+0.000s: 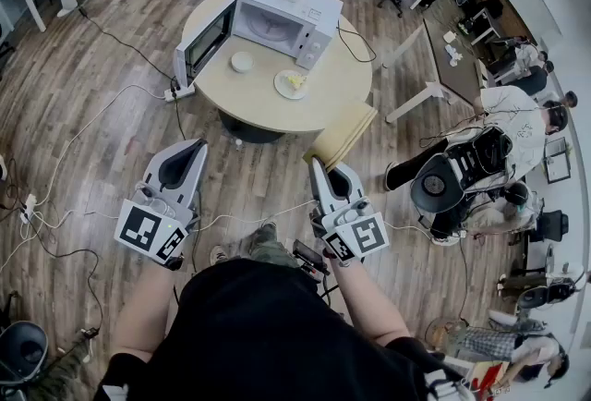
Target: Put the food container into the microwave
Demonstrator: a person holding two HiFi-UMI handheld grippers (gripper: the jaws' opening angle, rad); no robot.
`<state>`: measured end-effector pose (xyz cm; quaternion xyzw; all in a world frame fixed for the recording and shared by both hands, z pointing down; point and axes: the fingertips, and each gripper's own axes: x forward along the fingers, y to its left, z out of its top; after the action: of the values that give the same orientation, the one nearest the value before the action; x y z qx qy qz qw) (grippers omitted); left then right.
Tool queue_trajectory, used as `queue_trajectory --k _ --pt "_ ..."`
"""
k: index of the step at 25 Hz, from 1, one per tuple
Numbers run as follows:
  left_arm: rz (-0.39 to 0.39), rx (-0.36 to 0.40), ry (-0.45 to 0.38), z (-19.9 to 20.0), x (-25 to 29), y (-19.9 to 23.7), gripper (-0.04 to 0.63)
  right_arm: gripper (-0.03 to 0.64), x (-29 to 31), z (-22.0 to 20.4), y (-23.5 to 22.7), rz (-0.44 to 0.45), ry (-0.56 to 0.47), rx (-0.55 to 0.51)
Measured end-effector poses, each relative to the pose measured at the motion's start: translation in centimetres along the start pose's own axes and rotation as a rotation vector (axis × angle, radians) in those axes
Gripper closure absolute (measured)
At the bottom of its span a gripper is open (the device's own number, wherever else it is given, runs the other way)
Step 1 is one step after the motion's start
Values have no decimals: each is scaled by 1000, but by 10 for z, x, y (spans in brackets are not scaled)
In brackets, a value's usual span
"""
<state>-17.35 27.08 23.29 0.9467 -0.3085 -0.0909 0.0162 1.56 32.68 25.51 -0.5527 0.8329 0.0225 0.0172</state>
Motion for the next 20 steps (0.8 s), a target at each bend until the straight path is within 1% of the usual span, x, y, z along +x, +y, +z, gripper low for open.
queue_trajectory --k 9,14,20 --pt "-10 -15 10 -7 8 -7 575 594 -4 -8 -6 -6 11 16" --pt "-10 -21 19 -11 11 -7 575 592 -6 -4 -9 5 -28 52" --pt "-23 -31 36 -19 23 -12 575 591 -7 -12 -19 -3 -18 60"
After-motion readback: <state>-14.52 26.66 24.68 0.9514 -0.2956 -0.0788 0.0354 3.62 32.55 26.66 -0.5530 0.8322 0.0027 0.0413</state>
